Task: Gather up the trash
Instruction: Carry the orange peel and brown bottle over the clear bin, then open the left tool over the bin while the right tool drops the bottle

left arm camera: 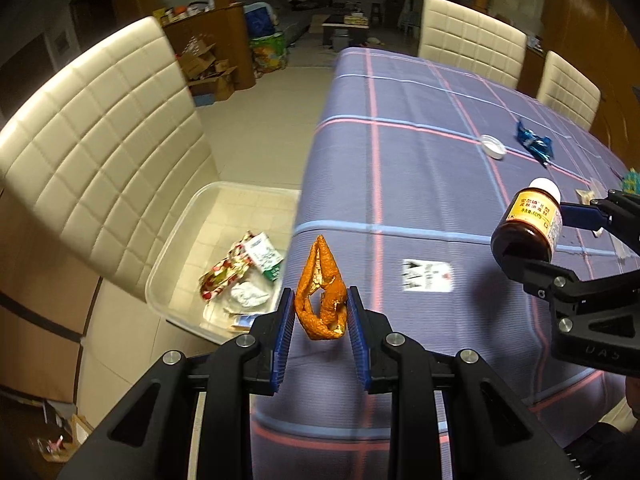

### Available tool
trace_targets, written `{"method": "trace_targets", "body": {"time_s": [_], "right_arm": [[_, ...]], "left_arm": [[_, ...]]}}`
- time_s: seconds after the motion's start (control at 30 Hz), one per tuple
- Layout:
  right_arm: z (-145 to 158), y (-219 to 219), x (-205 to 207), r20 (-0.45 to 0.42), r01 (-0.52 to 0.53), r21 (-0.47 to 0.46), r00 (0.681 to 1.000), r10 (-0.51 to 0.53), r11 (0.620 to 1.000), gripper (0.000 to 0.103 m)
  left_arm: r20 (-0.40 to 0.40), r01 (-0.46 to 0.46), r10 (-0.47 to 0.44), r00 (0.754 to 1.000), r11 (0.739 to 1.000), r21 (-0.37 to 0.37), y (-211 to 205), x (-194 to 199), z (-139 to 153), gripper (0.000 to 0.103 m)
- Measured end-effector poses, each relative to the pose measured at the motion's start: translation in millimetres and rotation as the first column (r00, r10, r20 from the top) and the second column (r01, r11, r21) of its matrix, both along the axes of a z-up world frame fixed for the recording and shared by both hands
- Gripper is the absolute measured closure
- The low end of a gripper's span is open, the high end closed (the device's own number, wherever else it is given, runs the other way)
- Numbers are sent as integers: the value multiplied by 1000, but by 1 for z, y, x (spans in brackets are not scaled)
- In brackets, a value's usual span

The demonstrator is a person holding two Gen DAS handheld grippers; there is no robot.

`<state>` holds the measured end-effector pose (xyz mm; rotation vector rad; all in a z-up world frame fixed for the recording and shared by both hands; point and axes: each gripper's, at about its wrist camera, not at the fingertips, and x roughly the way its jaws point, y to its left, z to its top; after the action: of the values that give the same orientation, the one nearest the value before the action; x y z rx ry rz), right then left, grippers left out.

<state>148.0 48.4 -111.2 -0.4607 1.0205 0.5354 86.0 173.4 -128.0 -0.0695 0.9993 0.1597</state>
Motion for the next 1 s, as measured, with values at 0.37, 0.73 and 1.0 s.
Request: {"method": "trace_targets", "body": {"time_s": [0.37, 0.73, 1.0], "right_arm": [[-10, 73, -1, -19, -114, -31, 993, 114, 993, 33], [-20, 133, 13, -43, -182, -55, 983, 180, 982, 33], [-28, 167, 29, -54, -205, -63, 978, 202, 977, 33]], "left_arm": [[-22, -102, 102, 995, 995, -19, 56, -5, -13, 77], [-41, -184, 183, 982, 983, -18, 107, 2, -25, 77], [-54, -213, 212, 976, 977, -14, 134, 15, -32, 77]]}}
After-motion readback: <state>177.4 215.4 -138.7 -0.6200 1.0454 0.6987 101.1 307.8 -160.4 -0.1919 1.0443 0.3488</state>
